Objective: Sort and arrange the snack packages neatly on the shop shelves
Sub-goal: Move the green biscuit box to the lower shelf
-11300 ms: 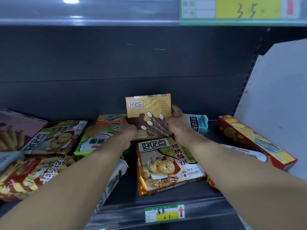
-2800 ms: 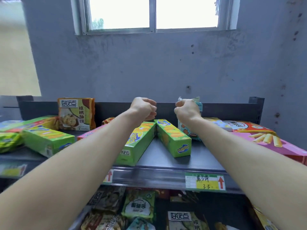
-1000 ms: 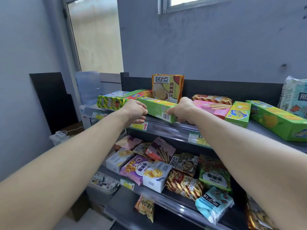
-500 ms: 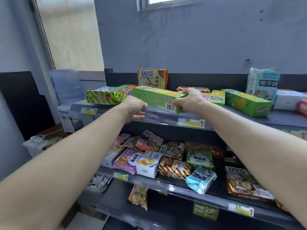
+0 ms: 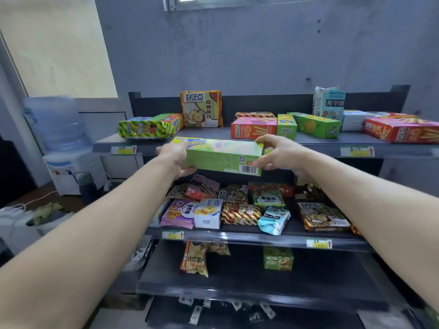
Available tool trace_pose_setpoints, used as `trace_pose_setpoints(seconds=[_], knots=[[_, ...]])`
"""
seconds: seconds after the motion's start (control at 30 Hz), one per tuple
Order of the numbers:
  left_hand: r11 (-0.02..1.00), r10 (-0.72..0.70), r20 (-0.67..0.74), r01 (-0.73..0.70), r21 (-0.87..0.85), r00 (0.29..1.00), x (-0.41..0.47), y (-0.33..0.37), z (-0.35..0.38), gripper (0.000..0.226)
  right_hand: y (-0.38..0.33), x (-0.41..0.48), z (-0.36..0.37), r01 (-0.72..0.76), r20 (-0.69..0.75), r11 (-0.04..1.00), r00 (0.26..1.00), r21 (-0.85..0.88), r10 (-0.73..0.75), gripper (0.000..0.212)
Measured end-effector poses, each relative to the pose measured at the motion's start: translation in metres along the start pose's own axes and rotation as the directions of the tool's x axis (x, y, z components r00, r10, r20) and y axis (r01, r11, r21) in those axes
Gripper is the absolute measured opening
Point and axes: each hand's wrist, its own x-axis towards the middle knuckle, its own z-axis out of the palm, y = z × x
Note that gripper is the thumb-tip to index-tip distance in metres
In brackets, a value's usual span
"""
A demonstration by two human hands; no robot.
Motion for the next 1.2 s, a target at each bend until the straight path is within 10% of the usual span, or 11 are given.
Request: trace_pose_setpoints(seconds=[0.57,1.2], knots=[[0.942,-0.316,-0.081,0.323,0.094,0.945,0.043,-0.104,-0.129,0.026,0.033,0.041,0.131,-0.078,0.217,0.939,0.963,-0.334,0.158,0.069],[0.919,-0.383,-0.147,0.359,-0.163,0.912,0.200,-0.186,-0.117,0.014,0.147,0.229,0.210,-0.025,0.171,0.938,0.981,-0.347,0.090,0.070]])
